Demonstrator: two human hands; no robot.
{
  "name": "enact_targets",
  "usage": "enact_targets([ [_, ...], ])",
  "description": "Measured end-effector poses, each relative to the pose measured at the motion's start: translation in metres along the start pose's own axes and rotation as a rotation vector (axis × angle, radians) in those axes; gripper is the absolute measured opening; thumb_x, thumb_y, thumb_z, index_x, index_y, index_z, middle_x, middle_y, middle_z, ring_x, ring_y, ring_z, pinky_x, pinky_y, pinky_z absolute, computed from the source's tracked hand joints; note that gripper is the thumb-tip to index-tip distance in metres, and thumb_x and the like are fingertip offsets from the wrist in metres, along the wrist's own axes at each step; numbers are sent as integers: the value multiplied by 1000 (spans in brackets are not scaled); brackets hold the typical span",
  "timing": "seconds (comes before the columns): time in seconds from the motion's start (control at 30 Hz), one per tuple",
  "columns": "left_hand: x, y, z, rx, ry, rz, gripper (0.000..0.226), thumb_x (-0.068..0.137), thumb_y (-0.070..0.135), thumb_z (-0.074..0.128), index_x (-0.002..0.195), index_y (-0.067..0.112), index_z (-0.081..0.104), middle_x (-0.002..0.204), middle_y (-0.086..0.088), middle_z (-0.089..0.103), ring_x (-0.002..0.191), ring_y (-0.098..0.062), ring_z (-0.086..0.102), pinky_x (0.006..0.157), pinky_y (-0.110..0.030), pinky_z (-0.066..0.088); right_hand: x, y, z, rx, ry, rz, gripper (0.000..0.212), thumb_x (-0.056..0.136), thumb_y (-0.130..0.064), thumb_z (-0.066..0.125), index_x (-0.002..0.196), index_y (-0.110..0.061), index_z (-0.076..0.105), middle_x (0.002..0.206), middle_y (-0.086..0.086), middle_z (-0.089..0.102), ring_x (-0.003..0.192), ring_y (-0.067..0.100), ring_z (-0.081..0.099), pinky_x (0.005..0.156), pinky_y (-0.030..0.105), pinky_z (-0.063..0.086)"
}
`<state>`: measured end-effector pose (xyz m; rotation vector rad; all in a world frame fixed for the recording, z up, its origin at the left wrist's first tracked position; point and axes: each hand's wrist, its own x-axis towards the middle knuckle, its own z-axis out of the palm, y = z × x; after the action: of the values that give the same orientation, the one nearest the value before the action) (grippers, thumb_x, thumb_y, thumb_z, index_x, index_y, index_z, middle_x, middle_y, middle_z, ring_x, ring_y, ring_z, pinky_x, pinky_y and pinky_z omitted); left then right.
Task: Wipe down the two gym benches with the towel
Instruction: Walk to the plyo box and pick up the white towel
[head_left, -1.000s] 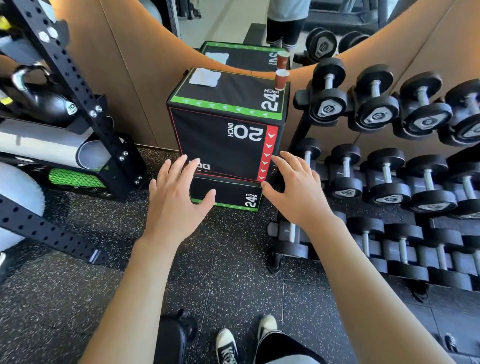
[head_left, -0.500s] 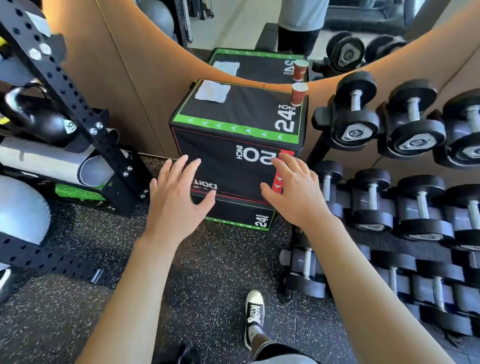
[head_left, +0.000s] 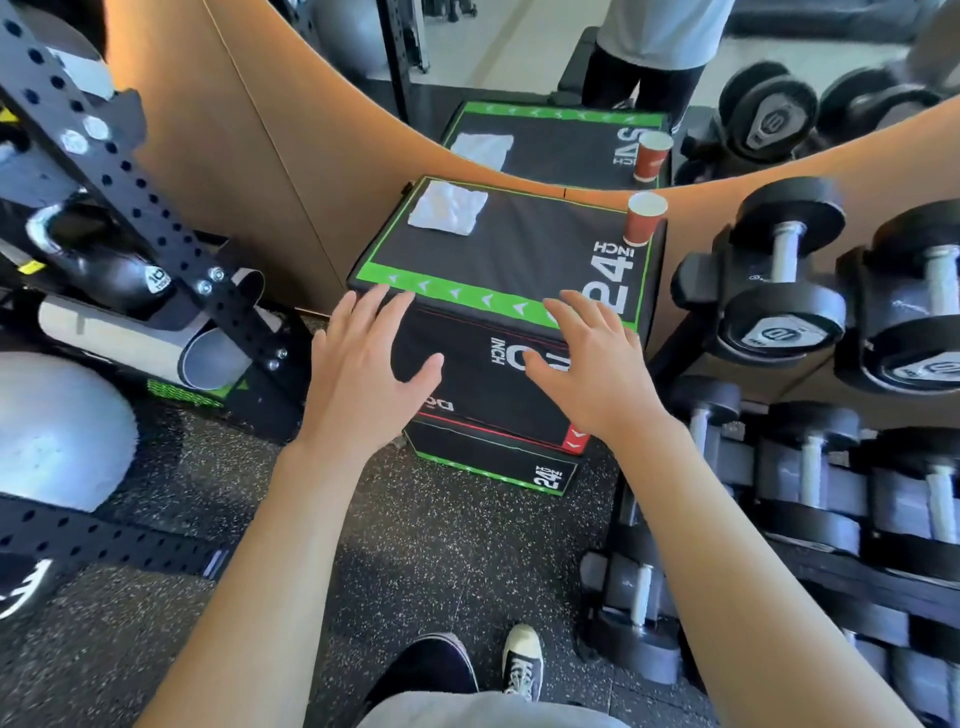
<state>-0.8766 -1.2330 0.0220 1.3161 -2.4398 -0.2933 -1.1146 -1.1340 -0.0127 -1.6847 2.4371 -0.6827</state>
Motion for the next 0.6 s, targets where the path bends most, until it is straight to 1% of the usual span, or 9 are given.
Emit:
enact_targets([
  [0.1, 24, -2, 6, 2, -1, 17, 68, 98, 51, 62, 157, 23, 43, 167, -1, 37, 157, -30, 24, 120, -56, 30, 21, 7, 6, 9, -11, 17, 67, 93, -61, 47, 150, -26, 45, 160, -3, 38, 148, 26, 31, 116, 56, 32],
  [0.27, 64, -17, 19, -45, -13, 36, 66, 98, 50, 63, 156, 25, 44, 166, 1, 36, 157, -25, 23, 122, -57, 29, 55, 12, 17, 2, -11, 34, 65, 95, -57, 52, 151, -25, 44, 159, -4, 38, 148, 25, 31, 116, 54, 30],
  [0.37, 95, -33, 25, -92, -16, 58, 68, 97, 48, 65, 157, 25, 44, 167, 1, 35, 158, -24, 22, 125, -56, 28, 84, 6, 26, -13, -18, 46, 65, 96, -55, 53, 152, -24, 44, 160, -3, 38, 148, 26, 30, 117, 54, 29],
  [0.5, 145, -62, 33, -124, -42, 89, 70, 96, 48, 67, 158, 27, 41, 169, 3, 33, 159, -24, 21, 125, -59, 28, 130, -8, 43, -29, -26, 67, 67, 96, -55, 52, 154, -23, 42, 161, -2, 36, 149, 25, 29, 118, 54, 27],
  [0.6, 187, -86, 38, -132, -62, 135, 71, 95, 45, 69, 158, 24, 43, 168, 0, 35, 158, -27, 23, 123, -61, 30, 164, -19, 57, -57, -40, 111, 68, 95, -56, 52, 154, -25, 40, 162, -3, 34, 150, 25, 27, 117, 55, 27],
])
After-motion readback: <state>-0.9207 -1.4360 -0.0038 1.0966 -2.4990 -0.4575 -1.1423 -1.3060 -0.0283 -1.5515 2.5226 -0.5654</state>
